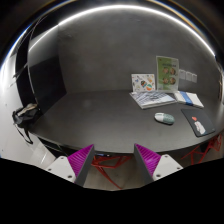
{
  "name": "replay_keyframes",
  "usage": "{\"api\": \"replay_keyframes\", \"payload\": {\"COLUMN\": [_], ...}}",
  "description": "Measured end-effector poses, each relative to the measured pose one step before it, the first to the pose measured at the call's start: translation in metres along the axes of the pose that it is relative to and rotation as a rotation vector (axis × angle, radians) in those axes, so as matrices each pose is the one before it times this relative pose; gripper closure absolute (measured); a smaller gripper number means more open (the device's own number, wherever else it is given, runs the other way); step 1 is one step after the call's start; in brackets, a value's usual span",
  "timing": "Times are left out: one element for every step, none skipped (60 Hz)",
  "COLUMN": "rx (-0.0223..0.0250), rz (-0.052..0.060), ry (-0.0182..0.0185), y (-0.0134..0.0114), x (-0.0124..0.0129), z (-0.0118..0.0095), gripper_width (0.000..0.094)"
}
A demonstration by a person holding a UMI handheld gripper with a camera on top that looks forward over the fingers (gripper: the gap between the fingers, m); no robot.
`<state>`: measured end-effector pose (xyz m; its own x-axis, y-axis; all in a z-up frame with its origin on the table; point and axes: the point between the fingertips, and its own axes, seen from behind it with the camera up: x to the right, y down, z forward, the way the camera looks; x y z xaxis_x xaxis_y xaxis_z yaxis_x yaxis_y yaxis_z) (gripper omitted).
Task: Arrange mouse
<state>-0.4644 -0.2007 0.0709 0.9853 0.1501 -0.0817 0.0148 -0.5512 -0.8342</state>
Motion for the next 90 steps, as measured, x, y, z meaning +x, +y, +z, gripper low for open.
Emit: {"api": "replay_keyframes", "payload": {"rx": [0.00126,0.00176,0.00157,0.00191,0.00320,0.00423,0.00512,0.00527,0.00542,0.00282,0.00121,0.00094,0.00086,-0.00015,-0.00071,-0.00112,-0.00151,-0.00103,-0.00126,-0.00105,-0.00086,-0.00120,-0.00271,-0.00228,-0.00056,0.00059,0.00095,0.00246,0.00158,-0.00055,-0.00151,-0.00178,-0.00184,-0.00114,0.00004,0.00091,-0.00053,-0.00304,-0.00596,-0.00796,-0.00866,-0.00852,-0.00718,-0.00536,-0.00463,0.01409,0.01352,-0.00230,-0.00153,0.00294,-0.00295,-0.00260,0.00010,-0.00146,-0.00374,-0.00004,-0.00342,-0.00468,0.00011,-0.00113,-0.00230,-0.00183,-0.00219,-0.00502,-0.00472,0.00052,-0.00225,-0.00190,0.00149,-0.00231,0.00119,-0.00237,-0.00034,0.00051,0.00052,0.00323,0.00407,0.00459,0.00957,0.00833,0.00624,0.00340,0.00324,-0.00140,0.00087,-0.00170,-0.00310,-0.00442,-0.00406,-0.00509], "rz": [-0.0026,-0.0020,-0.0020,-0.0014,-0.0012,-0.0016,-0.0019,-0.0028,-0.0021,-0.0018,-0.0015,-0.0007,0.0003,0.0010,0.0007,0.0002,0.0006,0.0006,0.0006,0.0006,0.0004,-0.0023,-0.0017,-0.0035,-0.0048,-0.0052,-0.0056,-0.0057,-0.0055,-0.0047,-0.0046,-0.0044,-0.0054,-0.0050,-0.0046,-0.0048,-0.0054,-0.0060,-0.0081,-0.0100,-0.0106,-0.0107,-0.0089,-0.0085,-0.0064,-0.0031,0.0012,-0.0027,-0.0029,0.0001,-0.0012,-0.0014,0.0005,0.0004,0.0017,0.0004,0.0019,0.0035,0.0035,0.0038,0.0052,0.0067,0.0081,0.0078,0.0092,0.0067,0.0007,-0.0030,-0.0001,0.0019,0.0035,0.0020,0.0008,0.0005,0.0009,0.0021,0.0026,0.0033,0.0046,0.0108,0.0095,0.0013,-0.0027,-0.0062,-0.0049,0.0007,0.0080,0.0099,0.0116,0.0131], "ry": [0.00199,0.00256,0.00365,0.00481,0.00611,0.00735,0.00839,0.00900,0.01042,0.01101,0.01131,0.01133,0.01165,0.01074,0.00994,0.00924,0.00866,0.00800,0.00778,0.00811,0.00883,0.01130,0.01055,0.00959,0.00734,0.00610,0.00613,0.00520,0.00489,0.00488,0.00499,0.00332,0.00146,-0.00045,-0.00146,-0.00187,-0.00186,-0.00277,-0.00628,-0.01108,-0.01080,-0.01288,-0.01326,-0.01378,-0.01501,-0.01677,-0.01524,-0.01003,-0.01378,-0.01221,-0.00876,-0.00905,-0.00738,-0.00644,-0.00708,-0.01206,-0.00728,-0.00400,-0.00389,-0.00452,-0.00216,-0.00257,-0.00391,-0.00542,-0.00681,-0.00180,0.00446,0.00352,0.00130,-0.00044,0.00048,0.00061,0.00045,0.00173,0.00201,0.00130,0.00238,0.00348,0.00677,0.00551,0.00300,0.00352,0.00241,0.00251,0.00050,-0.00172,-0.00308,-0.00594,-0.00874,-0.01333], "y": [-0.00046,-0.00069,-0.00059,-0.00074,-0.00096,-0.00117,-0.00139,-0.00144,-0.00055,-0.00094,-0.00034,-0.00017,-0.00078,-0.00052,-0.00050,-0.00028,-0.00014,0.00002,0.00010,0.00019,0.00001,0.00013,0.00080,0.00064,0.00033,0.00051,0.00015,-0.00007,-0.00047,-0.00030,0.00025,0.00032,-0.00004,-0.00036,-0.00069,-0.00116,-0.00062,-0.00022,0.00035,0.00084,0.00133,0.00127,0.00070,0.00021,0.00031,-0.00535,-0.00486,-0.00146,-0.00194,-0.00334,-0.00246,-0.00207,-0.00279,-0.00258,-0.00146,-0.00279,-0.00175,-0.00264,-0.00270,-0.00215,-0.00172,-0.00198,-0.00185,-0.00121,-0.00158,-0.00271,-0.00216,-0.00151,-0.00256,-0.00088,-0.00220,-0.00126,-0.00133,-0.00132,-0.00089,-0.00118,-0.00094,-0.00039,-0.00042,-0.00062,0.00011,0.00009,-0.00006,0.00067,-0.00017,0.00012,0.00028,0.00061,0.00032,0.00055], "x": [0.00154,0.00163,0.00196,0.00235,0.00300,0.00343,0.00385,0.00473,0.00631,0.00435,0.00563,0.00653,0.00672,0.00688,0.00715,0.00737,0.00762,0.00757,0.00768,0.00790,0.00815,0.00978,0.00806,0.00844,0.00756,0.00736,0.00717,0.00714,0.00732,0.00714,0.00717,0.00667,0.00641,0.00592,0.00565,0.00581,0.00571,0.00505,0.00381,0.00238,0.00223,0.00138,0.00087,0.00052,-0.00131,0.00027,-0.00066,0.00041,-0.00034,-0.00037,0.00000,0.00081,0.00073,0.00098,-0.00065,0.00071,0.00052,0.00002,0.00117,0.00111,0.00153,0.00117,0.00073,0.00030,0.00001,0.00153,0.00212,0.00274,0.00191,0.00025,0.00077,0.00089,0.00060,0.00102,0.00057,0.00024,0.00031,0.00039,0.00088,0.00013,0.00042,0.00026,-0.00010,0.00002,-0.00048,-0.00058,-0.00113,-0.00194,-0.00247,-0.00347], "z": [0.00009,0.00026,0.00022,0.00030,0.00022,0.00046,0.00014,0.00031,0.00143,-0.00008,0.00106,0.00093,0.00133,0.00162,0.00210,0.00210,0.00256,0.00302,0.00304,0.00358,0.00409,0.00589,0.00411,0.00479,0.00501,0.00566,0.00547,0.00595,0.00628,0.00647,0.00646,0.00677,0.00698,0.00735,0.00690,0.00735,0.00719,0.00724,0.00708,0.00695,0.00695,0.00641,0.00650,0.00622,0.00427,0.00733,0.00484,0.00453,0.00384,0.00375,0.00363,0.00363,0.00378,0.00383,0.00239,0.00510,0.00339,0.00254,0.00390,0.00342,0.00324,0.00311,0.00294,0.00284,0.00227,0.00242,0.00363,0.00252,0.00259,0.00164,0.00207,0.00158,0.00157,0.00149,0.00126,0.00133,0.00098,0.00088,0.00119,0.00035,-0.00019,-0.00024,-0.00055,-0.00039,-0.00062,-0.00106,-0.00121,-0.00147,-0.00223,-0.00279], "gripper_width": [0.0116,0.0116,0.0117,0.0116,0.0117,0.0116,0.0113,0.0116,0.0117,0.0117,0.0116,0.0117,0.0117,0.0118,0.0117,0.0117,0.0116,0.0118,0.0119,0.0120,0.0119,0.0119,0.0121,0.0120,0.0120,0.0120,0.0119,0.0122,0.0121,0.0120,0.0122,0.0121,0.0120,0.0120,0.0121,0.0121,0.0122,0.0122,0.0121,0.0122,0.0123,0.0122,0.0121,0.0121,0.0106,0.0104,0.0116,0.0087,0.0123,0.0129,0.0127,0.0125,0.0122,0.0122,0.0122,0.0119,0.0117,0.0123,0.0125,0.0125,0.0127,0.0124,0.0125,0.0125,0.0125,0.0128,0.0136,0.0137,0.0141,0.0142,0.0145,0.0154,0.0123,0.0139,0.0207,0.0170,0.0262,0.0305,0.0349,0.0404,0.0409,0.0366,0.0433,0.0445,0.0458,0.0476,0.0479,0.0513,0.0517,0.0528]}}
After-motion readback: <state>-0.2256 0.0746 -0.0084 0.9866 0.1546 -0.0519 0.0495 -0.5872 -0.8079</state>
